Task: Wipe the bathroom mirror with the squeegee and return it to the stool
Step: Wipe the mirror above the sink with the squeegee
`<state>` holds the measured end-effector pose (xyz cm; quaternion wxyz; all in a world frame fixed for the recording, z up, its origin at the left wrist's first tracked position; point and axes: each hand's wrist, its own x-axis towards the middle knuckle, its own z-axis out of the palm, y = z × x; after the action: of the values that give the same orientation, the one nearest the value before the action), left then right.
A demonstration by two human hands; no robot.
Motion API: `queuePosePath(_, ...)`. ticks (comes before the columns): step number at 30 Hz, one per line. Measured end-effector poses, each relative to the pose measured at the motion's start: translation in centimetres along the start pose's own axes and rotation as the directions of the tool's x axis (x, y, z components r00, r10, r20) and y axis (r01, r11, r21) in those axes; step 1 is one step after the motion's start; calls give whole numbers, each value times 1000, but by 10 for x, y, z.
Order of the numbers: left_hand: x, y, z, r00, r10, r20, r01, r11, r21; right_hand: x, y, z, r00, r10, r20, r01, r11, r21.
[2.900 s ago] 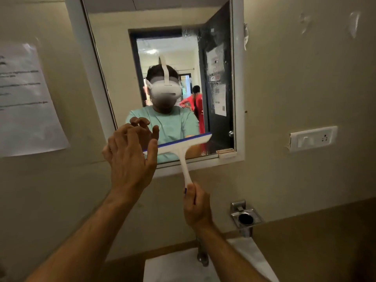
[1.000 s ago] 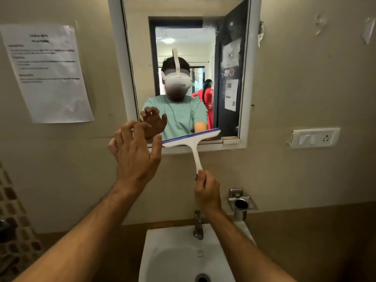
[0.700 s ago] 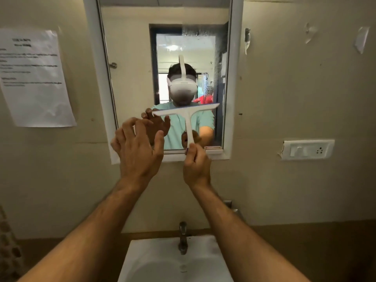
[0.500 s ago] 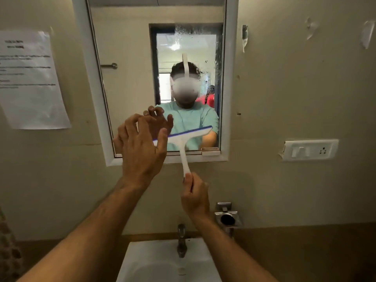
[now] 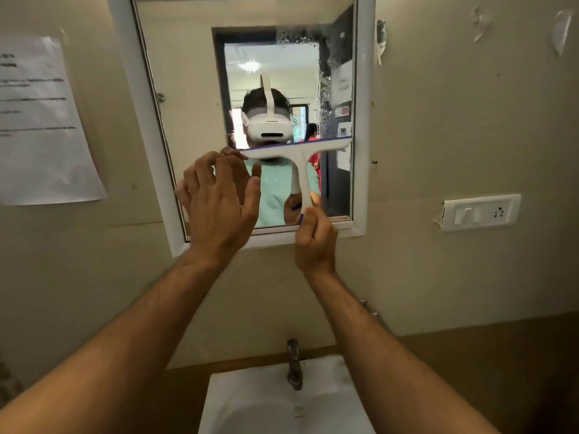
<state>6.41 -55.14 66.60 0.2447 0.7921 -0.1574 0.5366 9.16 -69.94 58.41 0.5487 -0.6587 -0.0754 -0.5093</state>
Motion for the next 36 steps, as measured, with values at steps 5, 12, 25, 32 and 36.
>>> queuePosePath(5,2,-12,2,999,39,-15,-39,999,-36,-53,36,-6,998,39,53,-37,999,-38)
queuePosePath(12,-1,-15,5,998,48,-29,-50,996,-67,-70,38,-3,997,58,55,-58,998,-11)
queuePosePath(25,-10,-24,-8,997,-24,-70,18,996,-88,-68,19,16,992,128,-9,-128,992,-5)
queuePosePath(32,-17,-60,-26,1000,-27,-3,26,999,-47,-134,31,35,982,190,-26,-190,981,-36)
queuePosePath(36,-11,-81,-34,1000,-24,4,24,999,-38,-121,1,61,983,184,-21,-184,983,1)
